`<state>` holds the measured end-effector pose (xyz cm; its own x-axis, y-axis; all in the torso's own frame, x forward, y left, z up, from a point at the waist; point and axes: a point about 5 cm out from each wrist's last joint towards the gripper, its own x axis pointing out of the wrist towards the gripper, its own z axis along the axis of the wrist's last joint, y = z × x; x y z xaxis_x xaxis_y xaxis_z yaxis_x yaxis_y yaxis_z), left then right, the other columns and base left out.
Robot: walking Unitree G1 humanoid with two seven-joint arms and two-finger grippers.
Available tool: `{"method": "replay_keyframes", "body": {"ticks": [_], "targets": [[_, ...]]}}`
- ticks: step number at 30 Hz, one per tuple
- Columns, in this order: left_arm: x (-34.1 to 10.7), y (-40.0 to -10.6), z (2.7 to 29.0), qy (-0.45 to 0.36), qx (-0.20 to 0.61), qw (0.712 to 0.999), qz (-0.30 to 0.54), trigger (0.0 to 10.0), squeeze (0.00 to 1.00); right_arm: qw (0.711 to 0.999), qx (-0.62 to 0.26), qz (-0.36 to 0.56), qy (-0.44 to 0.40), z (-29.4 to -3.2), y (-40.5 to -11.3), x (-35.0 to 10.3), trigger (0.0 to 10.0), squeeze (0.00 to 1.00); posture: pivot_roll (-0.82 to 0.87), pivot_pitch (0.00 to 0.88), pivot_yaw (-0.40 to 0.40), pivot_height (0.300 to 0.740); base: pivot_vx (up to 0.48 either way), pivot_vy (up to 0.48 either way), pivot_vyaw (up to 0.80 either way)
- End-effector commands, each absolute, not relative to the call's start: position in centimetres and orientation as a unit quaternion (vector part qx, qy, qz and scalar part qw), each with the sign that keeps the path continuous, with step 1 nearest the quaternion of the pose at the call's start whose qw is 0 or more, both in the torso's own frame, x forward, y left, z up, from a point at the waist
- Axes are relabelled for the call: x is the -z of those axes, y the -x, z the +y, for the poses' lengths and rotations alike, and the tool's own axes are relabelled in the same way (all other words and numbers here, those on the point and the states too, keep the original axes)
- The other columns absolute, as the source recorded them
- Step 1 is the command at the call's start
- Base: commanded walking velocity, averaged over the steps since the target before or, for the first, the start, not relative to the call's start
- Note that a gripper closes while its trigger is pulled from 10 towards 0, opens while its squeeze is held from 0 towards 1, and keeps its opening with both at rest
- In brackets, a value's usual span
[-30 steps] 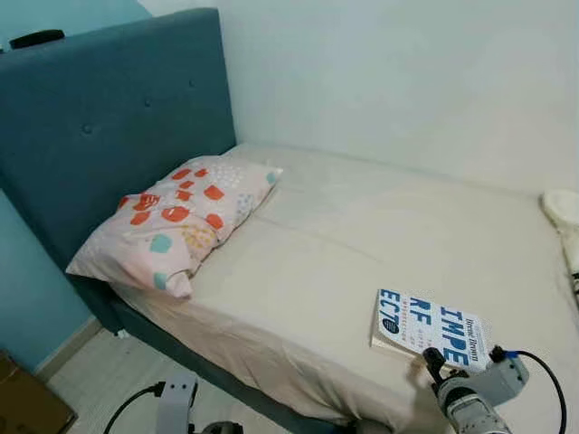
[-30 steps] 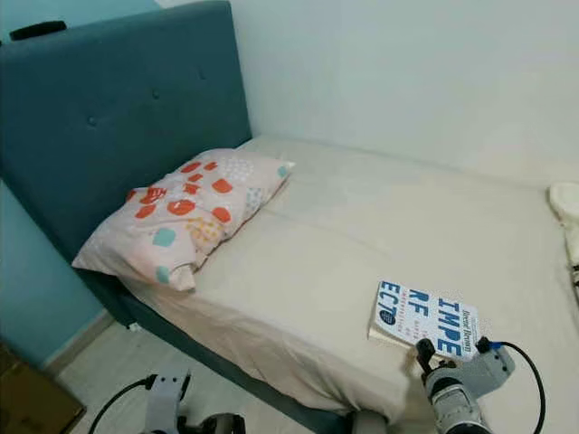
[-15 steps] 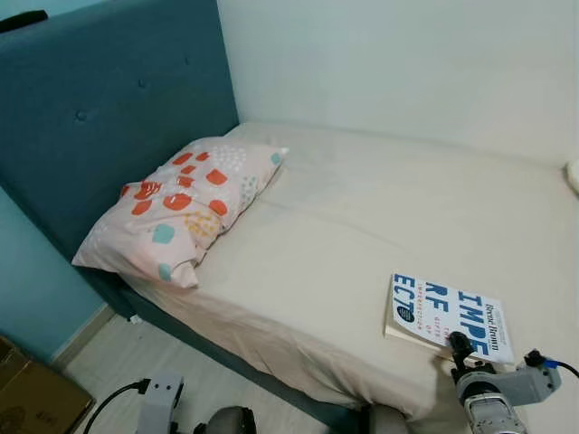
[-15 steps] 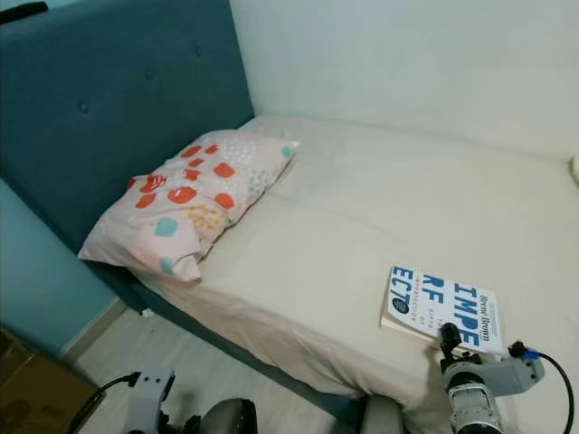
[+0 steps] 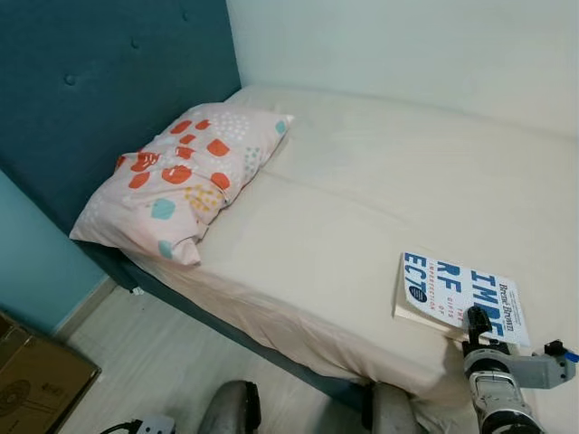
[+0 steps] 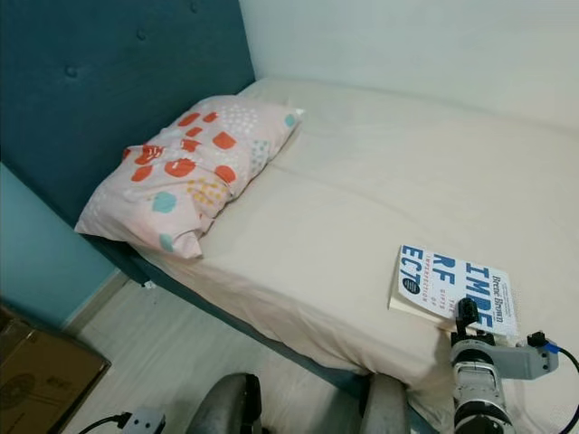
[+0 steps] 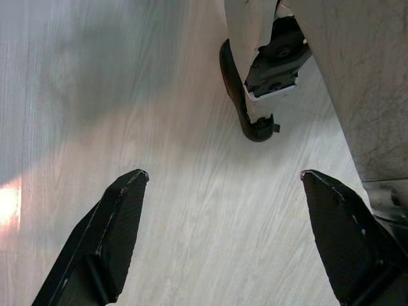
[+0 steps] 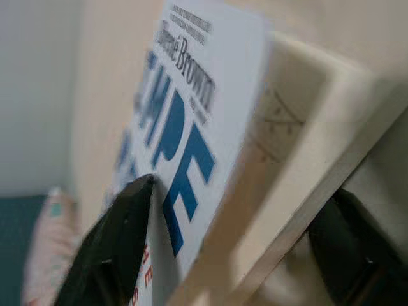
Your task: Clean up the room
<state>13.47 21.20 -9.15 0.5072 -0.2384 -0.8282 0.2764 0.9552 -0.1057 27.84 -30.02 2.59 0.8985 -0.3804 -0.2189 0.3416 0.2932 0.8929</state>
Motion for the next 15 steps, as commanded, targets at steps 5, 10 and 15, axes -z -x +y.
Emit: {"method": "replay_keyframes", "body": {"ticks": [5, 10, 15], "targets": [[9.4, -12.9, 21.4, -0.018, 0.138, 0.866, 0.481, 10.0, 0.00, 0.811, 0.159, 0.007, -0.563, -27.3, -29.0, -2.5, 0.0, 0.00, 0.20, 0.273, 0.084, 0.608, 0.000, 0.000, 0.00], [8.5, -15.6, 21.0, -0.005, 0.108, 0.886, 0.450, 10.0, 0.00, 0.812, 0.161, -0.001, -0.561, -28.2, -28.0, -2.1, 0.0, 0.00, 0.17, 0.242, 0.070, 0.608, 0.000, 0.000, 0.00], [8.2, -16.9, 20.3, -0.007, 0.112, 0.891, 0.440, 10.0, 0.00, 0.820, 0.155, -0.027, -0.551, -29.9, -27.3, -2.6, 0.0, 0.00, 0.15, 0.211, 0.061, 0.608, 0.000, 0.000, 0.00]]}}
